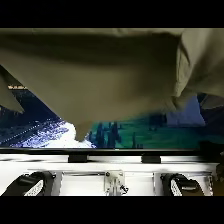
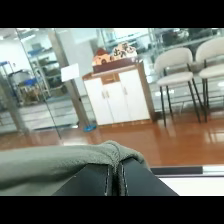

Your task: Fold the shirts.

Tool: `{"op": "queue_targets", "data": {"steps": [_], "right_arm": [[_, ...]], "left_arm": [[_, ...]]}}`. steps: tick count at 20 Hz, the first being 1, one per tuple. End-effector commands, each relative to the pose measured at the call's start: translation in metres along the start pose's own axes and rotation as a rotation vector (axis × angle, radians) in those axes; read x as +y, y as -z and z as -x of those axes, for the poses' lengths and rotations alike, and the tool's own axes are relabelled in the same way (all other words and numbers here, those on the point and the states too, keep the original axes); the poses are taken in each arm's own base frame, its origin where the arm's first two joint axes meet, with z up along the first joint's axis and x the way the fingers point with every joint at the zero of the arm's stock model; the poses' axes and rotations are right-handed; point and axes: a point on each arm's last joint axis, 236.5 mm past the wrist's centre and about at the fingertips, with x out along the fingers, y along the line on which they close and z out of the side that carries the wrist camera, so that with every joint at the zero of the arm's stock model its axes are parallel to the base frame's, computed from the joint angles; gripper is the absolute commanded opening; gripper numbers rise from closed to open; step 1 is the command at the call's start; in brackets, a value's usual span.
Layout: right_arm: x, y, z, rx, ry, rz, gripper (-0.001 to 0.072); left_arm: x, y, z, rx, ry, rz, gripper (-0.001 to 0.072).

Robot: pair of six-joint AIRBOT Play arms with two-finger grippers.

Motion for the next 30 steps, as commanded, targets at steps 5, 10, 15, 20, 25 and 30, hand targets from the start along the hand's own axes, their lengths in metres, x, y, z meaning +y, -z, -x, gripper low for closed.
{"op": "queue_targets", "data": {"steps": [5,10,15,20,25,30], "right_arm": [[-0.060,0.180,-0.011,0.737,0.091,0.036,0.0058],[-0.115,0.267,-0.032,0.997,0.124,0.062,0.0058],[-0.166,0.336,-0.133,0.885,0.167,-0.127,0.0058],[-0.191,0.418,-0.196,0.804,0.234,-0.286,0.0058],[-0.190,0.436,-0.183,0.890,0.240,-0.311,0.0580],[-0.228,0.416,-0.071,1.270,0.300,-0.213,0.0579]], "left_arm": [[-0.035,0.250,-0.056,0.755,0.134,0.194,0.0031],[-0.062,0.351,-0.098,0.827,0.219,0.283,0.0031],[-0.008,0.333,-0.186,0.571,0.057,0.344,0.0031],[0.030,0.310,-0.269,0.314,-0.044,0.558,0.0031],[0.016,0.369,-0.282,0.477,-0.016,0.692,0.0720],[0.065,0.420,-0.200,0.876,-0.045,0.656,0.0550]]}}
